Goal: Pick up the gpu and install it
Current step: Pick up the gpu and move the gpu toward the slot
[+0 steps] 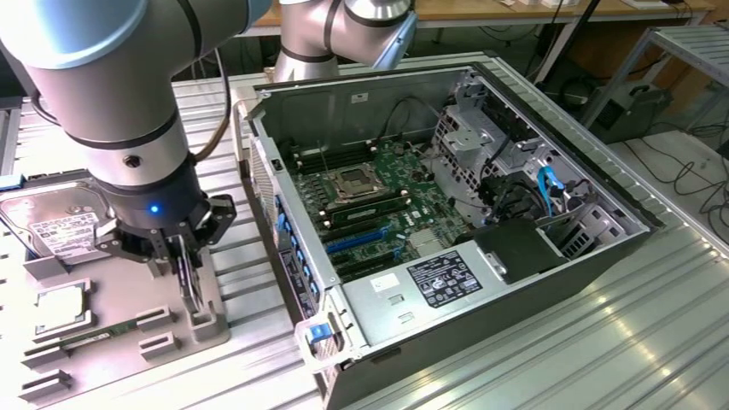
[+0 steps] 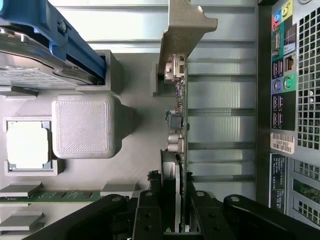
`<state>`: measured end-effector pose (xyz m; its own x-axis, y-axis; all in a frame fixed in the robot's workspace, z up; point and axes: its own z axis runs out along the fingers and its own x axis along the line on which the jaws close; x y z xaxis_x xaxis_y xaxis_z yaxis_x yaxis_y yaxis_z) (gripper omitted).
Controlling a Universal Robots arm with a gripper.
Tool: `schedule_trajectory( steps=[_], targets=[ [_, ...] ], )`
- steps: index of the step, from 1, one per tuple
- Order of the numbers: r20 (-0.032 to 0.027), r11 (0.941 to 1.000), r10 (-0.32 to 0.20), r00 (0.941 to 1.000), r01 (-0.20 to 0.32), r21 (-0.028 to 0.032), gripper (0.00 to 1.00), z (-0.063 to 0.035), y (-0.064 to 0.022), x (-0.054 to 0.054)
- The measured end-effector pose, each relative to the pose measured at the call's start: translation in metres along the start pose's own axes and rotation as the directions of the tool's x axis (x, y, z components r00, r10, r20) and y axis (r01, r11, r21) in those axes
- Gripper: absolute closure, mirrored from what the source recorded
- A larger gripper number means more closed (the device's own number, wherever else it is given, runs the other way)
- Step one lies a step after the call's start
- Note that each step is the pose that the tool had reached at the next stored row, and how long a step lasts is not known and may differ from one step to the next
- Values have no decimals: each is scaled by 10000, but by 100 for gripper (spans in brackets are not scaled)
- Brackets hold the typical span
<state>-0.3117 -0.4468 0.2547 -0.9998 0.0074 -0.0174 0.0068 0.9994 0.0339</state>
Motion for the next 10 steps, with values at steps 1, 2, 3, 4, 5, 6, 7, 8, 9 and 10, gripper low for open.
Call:
schedule_trajectory(
  steps=[1, 2, 3, 4, 5, 6, 7, 8, 9, 10],
  targets=[
    [1, 10000, 0, 10000, 0, -1, 73, -9, 0, 0],
    [0, 10000, 0, 10000, 0, 0, 73, -19, 1, 0],
    [0, 10000, 0, 10000, 0, 1, 73, -28, 1, -1],
    [0, 10000, 0, 10000, 0, 0, 73, -38, 1, 0],
    [0, 10000, 0, 10000, 0, 0, 73, -46, 2, -1],
    [0, 10000, 1, 10000, -1, 0, 73, -54, 2, -1],
    [0, 10000, 0, 10000, 0, 0, 73, -61, 2, -1],
    [1, 10000, 0, 10000, 0, 0, 73, -67, 2, -1],
    [0, 10000, 0, 10000, 0, 0, 73, -80, 3, -1],
    [1, 10000, 1, 10000, -1, -1, 73, -86, 3, -1]
  ],
)
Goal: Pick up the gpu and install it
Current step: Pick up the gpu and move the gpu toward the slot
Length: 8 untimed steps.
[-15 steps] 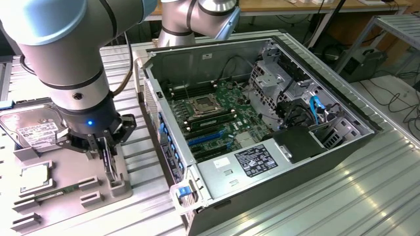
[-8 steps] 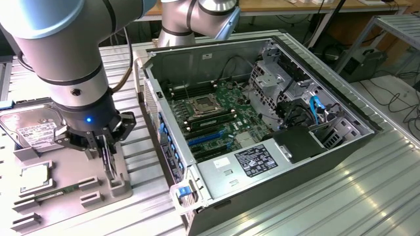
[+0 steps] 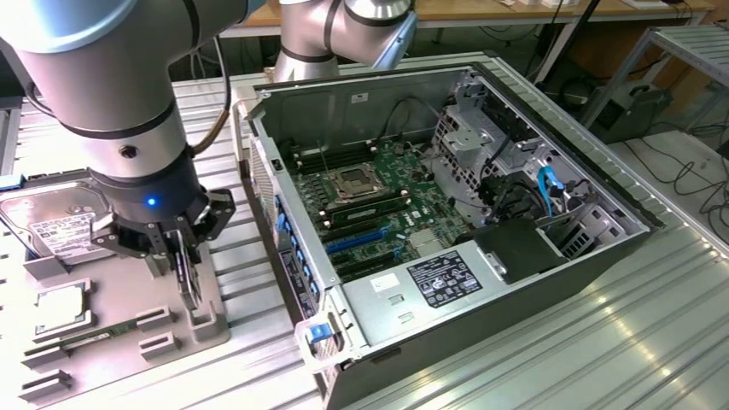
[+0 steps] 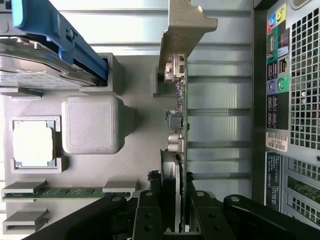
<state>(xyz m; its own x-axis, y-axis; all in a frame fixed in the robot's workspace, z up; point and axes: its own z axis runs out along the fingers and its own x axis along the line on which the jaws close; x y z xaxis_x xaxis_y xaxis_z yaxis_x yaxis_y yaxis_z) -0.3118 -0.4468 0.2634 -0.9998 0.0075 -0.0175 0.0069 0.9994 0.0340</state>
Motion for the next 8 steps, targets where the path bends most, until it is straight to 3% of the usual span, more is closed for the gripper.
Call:
schedule_trajectory(
  steps=[8],
  targets=[
    [-1, 10000, 0, 10000, 0, 1, 73, -59, 2, -1]
  ],
)
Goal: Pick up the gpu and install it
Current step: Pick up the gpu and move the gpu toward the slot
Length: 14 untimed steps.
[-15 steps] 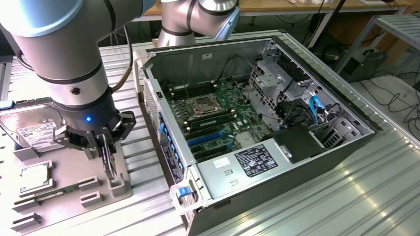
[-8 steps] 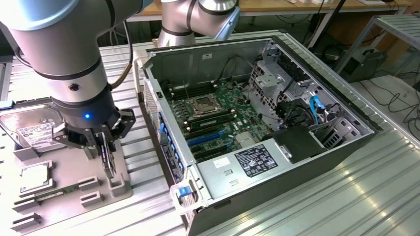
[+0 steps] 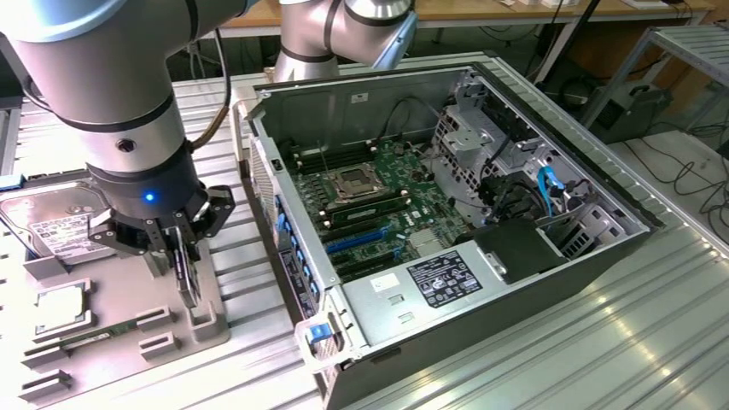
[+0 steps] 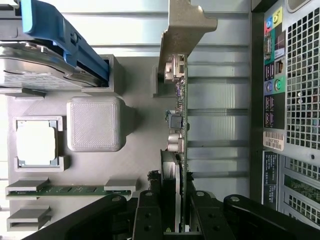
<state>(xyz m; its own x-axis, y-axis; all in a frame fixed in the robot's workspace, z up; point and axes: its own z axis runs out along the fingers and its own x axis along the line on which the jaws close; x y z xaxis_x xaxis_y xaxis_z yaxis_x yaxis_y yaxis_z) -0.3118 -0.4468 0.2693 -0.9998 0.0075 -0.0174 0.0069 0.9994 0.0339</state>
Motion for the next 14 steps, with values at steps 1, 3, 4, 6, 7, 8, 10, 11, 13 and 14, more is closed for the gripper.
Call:
schedule_trajectory(
  steps=[1, 3, 4, 6, 7, 8, 10, 11, 13, 14],
  targets=[
    [0, 10000, 0, 10000, 0, 0, 73, -10, 1, 0],
    [0, 10000, 0, 10000, 0, 0, 73, -28, 1, -1],
    [1, 10000, 0, 10000, 0, -1, 73, -37, 1, -1],
    [0, 10000, 0, 10000, 0, 0, 73, -61, 2, -1],
    [2, 10000, 0, 10000, 0, -1, 73, -64, 2, -1],
    [2, 10000, -1, 10000, 1, -2, 73, -63, 2, -1],
    [1, 10000, -1, 10000, 1, -1, 73, -64, 2, -2],
    [1, 10000, -1, 10000, 1, -1, 73, -64, 2, -2],
    [0, 10000, -1, 10000, 1, 0, 73, -65, 2, -1],
    [0, 10000, 0, 10000, 0, 0, 73, -65, 2, -1]
  ],
)
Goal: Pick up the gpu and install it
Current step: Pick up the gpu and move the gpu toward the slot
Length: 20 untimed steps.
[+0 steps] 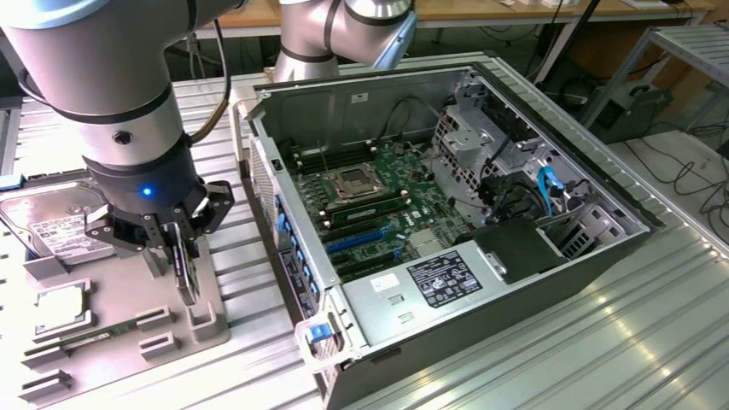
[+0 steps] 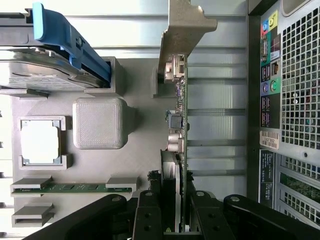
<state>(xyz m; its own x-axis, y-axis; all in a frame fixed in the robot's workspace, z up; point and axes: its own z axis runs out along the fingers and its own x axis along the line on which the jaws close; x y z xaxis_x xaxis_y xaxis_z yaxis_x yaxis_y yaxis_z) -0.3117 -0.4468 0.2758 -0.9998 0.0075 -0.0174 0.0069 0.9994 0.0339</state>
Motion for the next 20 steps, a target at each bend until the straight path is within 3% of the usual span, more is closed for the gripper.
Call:
schedule_trajectory(
  steps=[7, 20],
  targets=[
    [0, 10000, 0, 10000, 0, 0, 73, -4, 0, 0],
    [1, 10000, 0, 10000, 0, -9, 73, -117, 4, -2]
  ],
)
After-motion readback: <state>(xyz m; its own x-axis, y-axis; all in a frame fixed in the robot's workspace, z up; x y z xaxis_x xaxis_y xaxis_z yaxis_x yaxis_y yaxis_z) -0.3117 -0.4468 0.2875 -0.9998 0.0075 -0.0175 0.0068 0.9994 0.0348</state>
